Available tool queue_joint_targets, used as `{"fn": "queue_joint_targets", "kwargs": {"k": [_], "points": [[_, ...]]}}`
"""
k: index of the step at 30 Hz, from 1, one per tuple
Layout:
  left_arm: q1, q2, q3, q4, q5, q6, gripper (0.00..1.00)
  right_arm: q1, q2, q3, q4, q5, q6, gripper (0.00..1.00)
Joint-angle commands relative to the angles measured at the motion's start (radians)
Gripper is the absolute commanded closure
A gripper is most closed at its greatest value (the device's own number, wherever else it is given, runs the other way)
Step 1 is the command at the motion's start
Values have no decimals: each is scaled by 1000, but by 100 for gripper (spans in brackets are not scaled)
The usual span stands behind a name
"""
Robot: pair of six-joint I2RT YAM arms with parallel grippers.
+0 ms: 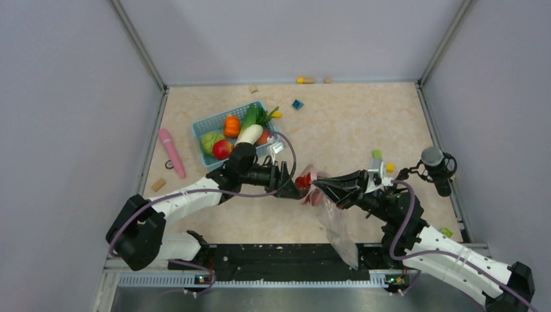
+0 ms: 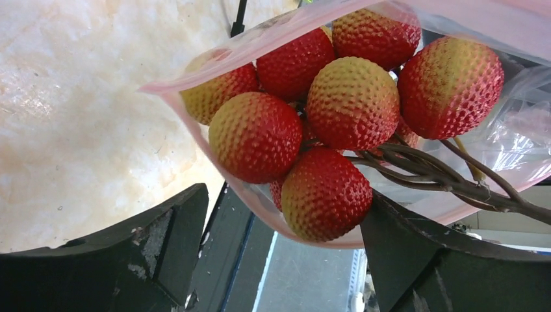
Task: Place the food in the zip-top bag and seal the zipper
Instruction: Adjust the zipper food storage bag at the center of the board.
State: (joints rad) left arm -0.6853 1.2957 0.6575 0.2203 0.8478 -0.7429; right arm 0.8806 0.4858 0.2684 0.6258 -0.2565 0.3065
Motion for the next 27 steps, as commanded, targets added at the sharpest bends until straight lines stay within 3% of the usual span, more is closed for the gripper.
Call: {"fn": "queue_joint_targets", "kwargs": {"k": [1,5,7,11,12,16,21,27], "points": [[1,10,31,50,29,-50,11,-9,49,24,141,24,-75,100],[0,60,69,111,84,-147,18,-7,122,25,219,24,-107,100],[1,70,72,126,92,-176,28,-6,150,27,232,46,-127,100],[1,44,64,121,75,-191,56,-2,156,18,241,92,-145,100],[1,35,67,107,68,-190,67,0,152,16,240,103,-143,100],[1,5,115,-39,6,-118,100,5,124,14,218,106,-153,100],[1,-33,204,-248,-148,6,100,6,68,10,120,69,-171,100],[0,-107,362,-472,-474,193,100,6,-10,16,-51,56,-204,100]]}}
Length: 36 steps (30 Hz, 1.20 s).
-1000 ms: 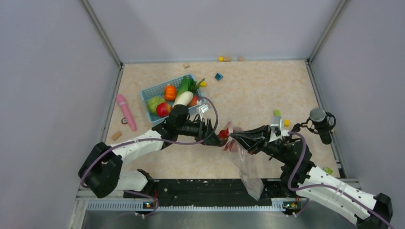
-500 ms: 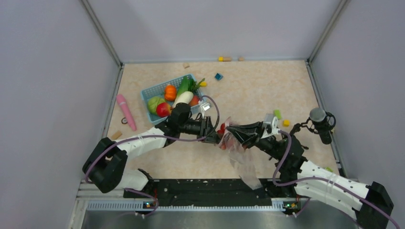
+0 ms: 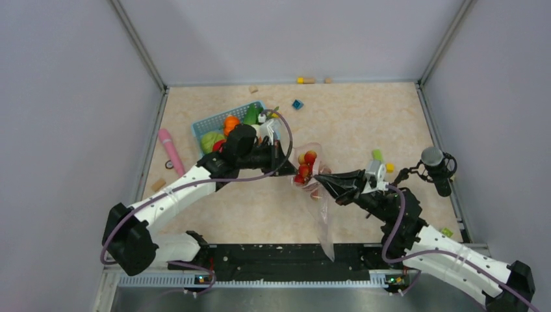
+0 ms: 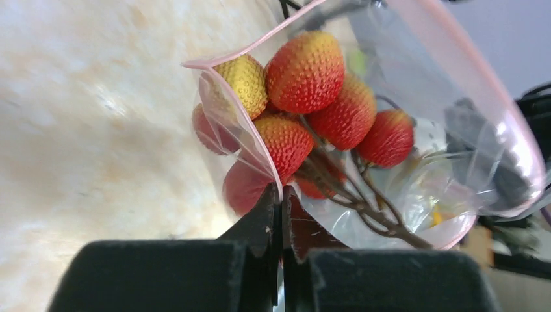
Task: Place the food in the zip-top bag and seal the zipper
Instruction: Adjust the zipper food storage bag at the center of the board.
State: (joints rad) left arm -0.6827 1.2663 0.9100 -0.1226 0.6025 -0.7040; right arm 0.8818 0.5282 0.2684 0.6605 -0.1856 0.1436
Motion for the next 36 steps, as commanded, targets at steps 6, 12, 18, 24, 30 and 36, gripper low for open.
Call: {"fn": "queue_joint_targets", "kwargs": {"k": [6,12,18,24,30,36], "points": [[-3,-120,224,-135,-356,289,100,4,-157,18,-161,103,-91,100],[-5,-105,317,-134,-342,351,100,4,-178,56,-246,220,-105,100],[-5,-85,401,-152,-400,375,100,4,-170,185,-379,486,-63,100],[-5,30,514,-185,-403,381,100,3,-121,340,-562,674,6,100],[-5,188,641,-226,-360,390,100,4,-49,421,-771,676,104,92],[-5,231,658,-236,-212,440,100,4,-7,453,-864,743,142,46]]}}
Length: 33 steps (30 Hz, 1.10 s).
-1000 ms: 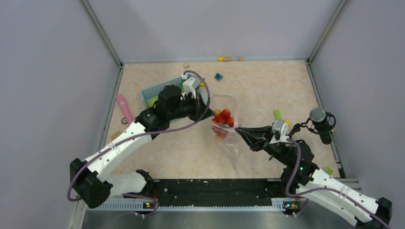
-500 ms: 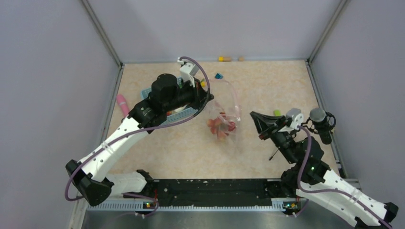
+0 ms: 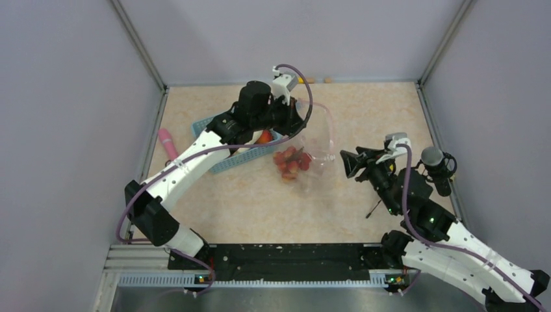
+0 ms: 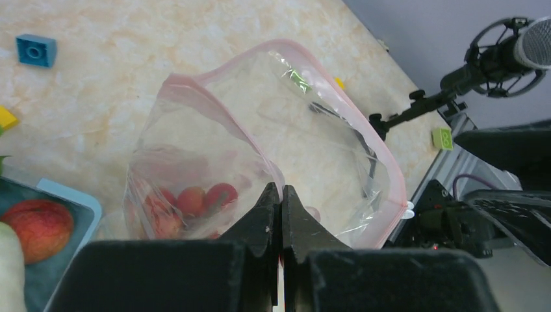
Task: Place the food in the zip-top bag and seal the zipper
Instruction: Adjust the zipper food storage bag at the center of the board.
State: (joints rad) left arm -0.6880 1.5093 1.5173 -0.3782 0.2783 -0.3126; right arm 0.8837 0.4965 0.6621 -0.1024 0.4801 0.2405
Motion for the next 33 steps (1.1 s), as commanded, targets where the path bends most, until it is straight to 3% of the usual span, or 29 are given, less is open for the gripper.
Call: {"fn": "queue_joint_targets", "kwargs": {"k": [1,6,15,18,23,24,27,29,31,33], "points": [[1,-11,49,16,125,53,100,3,39,73,-110,90,51,42],[-6,-19,33,13,171,70,100,2,155,164,-175,77,70,33],[-21,-41,10,16,179,79,100,-7,396,319,-261,54,167,33],[-21,-46,6,16,171,80,100,-21,440,328,-275,92,203,48],[-22,-55,-1,8,168,84,100,-48,462,330,-271,91,218,91],[-21,-57,-3,7,163,82,94,-51,458,328,-267,89,216,100],[-21,-70,-9,3,141,77,52,-54,431,318,-241,91,199,100],[-21,-86,-16,-2,130,83,33,-55,409,320,-240,100,184,100],[-21,-114,-30,-4,109,86,5,-55,392,327,-256,110,174,100],[-21,-148,-51,-1,74,89,2,-55,381,341,-282,124,171,100]]}}
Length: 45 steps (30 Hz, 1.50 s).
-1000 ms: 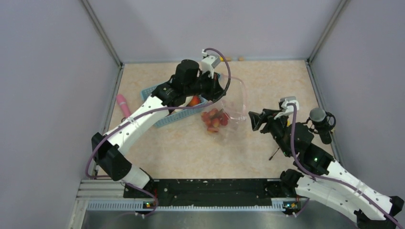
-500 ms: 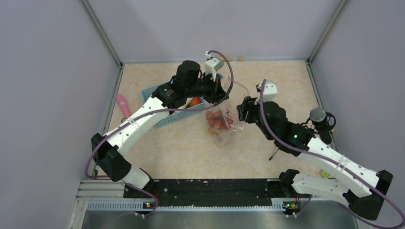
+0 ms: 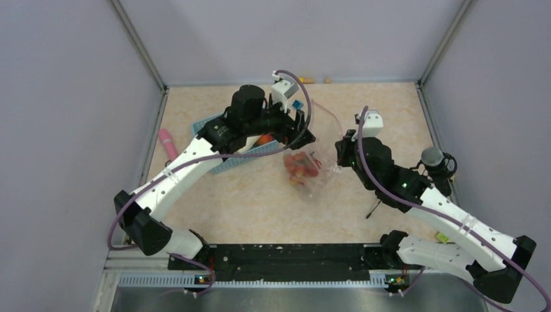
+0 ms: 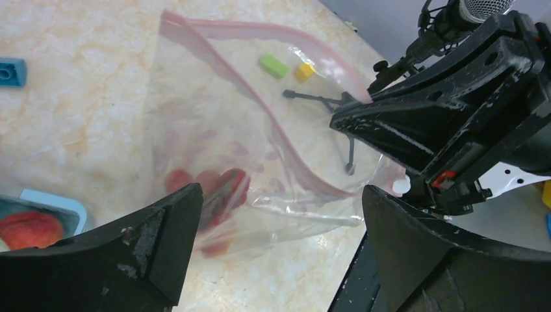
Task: Place the food in the zip-top bag and seal the zipper
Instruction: Adjust the zipper food storage bag at the center of the board, then pick up the fake vegetable from the bin.
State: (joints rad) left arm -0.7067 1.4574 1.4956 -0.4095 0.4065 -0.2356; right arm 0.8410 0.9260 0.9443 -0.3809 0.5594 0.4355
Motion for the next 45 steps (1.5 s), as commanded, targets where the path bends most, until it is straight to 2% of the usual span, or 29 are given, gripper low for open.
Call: {"fn": "queue_joint_targets", "kwargs": {"k": [1,5,7,9,13,16,18,21,25,32,40,45], "points": [[-2,-116,-41,29,-79,16,2,-11,-53,63,-13,48,-24,100],[4,-204,-118,30,-143,52,2,-12,-64,63,-19,25,-26,100],[8,-249,-167,30,-222,55,1,-13,-63,67,-21,6,-29,100],[24,-280,-215,37,-356,47,1,-13,-64,68,-22,-18,-26,100],[123,-296,-281,33,-396,12,1,-12,-62,61,-16,-70,-30,100],[195,-285,-360,105,-430,30,1,-12,-58,47,4,-92,-40,100],[236,-247,-386,137,-413,69,1,-13,-54,41,15,-103,-43,100],[276,-138,-336,99,-423,107,4,-12,-49,31,22,-126,-47,100],[306,-21,-295,121,-473,173,4,-12,-38,19,25,-134,-55,100],[330,145,-245,116,-517,202,4,-12,-35,6,39,-148,-61,100],[351,217,-209,149,-506,204,5,-14,-36,-1,47,-162,-64,100],[356,260,-186,130,-474,206,13,-14,-42,-3,48,-159,-67,100]]}}
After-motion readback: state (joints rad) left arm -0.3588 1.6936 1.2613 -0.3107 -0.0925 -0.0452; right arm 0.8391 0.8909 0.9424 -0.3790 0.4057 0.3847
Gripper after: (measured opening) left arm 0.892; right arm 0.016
